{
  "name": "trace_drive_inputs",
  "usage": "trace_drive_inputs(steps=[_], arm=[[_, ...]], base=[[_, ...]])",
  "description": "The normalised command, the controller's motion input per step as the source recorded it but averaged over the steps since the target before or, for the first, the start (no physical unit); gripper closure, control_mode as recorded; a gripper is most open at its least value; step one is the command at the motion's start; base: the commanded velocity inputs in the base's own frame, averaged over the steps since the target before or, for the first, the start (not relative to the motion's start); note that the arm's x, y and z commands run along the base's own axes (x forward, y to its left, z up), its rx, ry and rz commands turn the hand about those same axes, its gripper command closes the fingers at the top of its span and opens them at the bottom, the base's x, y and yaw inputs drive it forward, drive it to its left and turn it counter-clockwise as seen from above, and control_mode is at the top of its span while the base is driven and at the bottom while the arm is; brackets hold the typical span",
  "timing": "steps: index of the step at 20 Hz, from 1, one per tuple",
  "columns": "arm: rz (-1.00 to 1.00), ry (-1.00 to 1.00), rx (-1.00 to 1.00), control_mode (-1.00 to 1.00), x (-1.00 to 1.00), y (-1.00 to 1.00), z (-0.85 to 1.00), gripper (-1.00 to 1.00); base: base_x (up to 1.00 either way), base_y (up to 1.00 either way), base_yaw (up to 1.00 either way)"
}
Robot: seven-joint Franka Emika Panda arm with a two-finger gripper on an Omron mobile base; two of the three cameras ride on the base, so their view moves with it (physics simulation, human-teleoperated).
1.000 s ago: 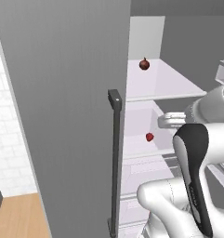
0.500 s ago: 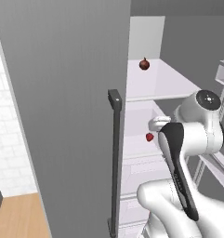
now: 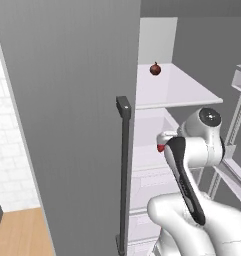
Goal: Take the strawberry from the fridge and place it on top of the pancake, located on the dining counter.
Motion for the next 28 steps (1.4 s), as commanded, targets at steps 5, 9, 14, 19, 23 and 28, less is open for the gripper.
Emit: trace_drive_inputs(steps=[5, 9, 14, 19, 23, 28], arm=[[0.00, 0.13, 0.00, -1.00, 0.62, -0.10, -0.35, -1.00], [0.02, 0.05, 0.00, -1.00, 0.48, -0.02, -0.44, -1.00], [0.02, -0.01, 0.00, -1.00, 0.32, -0.02, -0.39, -1.00], [0.00, 0.01, 0.00, -1.00, 0.47, 0.00, -0.33, -1.00], [0.00, 0.03, 0.00, -1.00, 0.44, -0.03, -0.21, -1.00], [0.00, 0.00, 0.00, -1.00, 0.39, -0.09, -0.19, -1.00]], base=[[0.00, 0.00, 0.00], [0.00, 0.00, 0.00], [0.00, 0.00, 0.00], [0.00, 0.00, 0.00], [0.00, 0.00, 0.00], [0.00, 0.00, 0.00]])
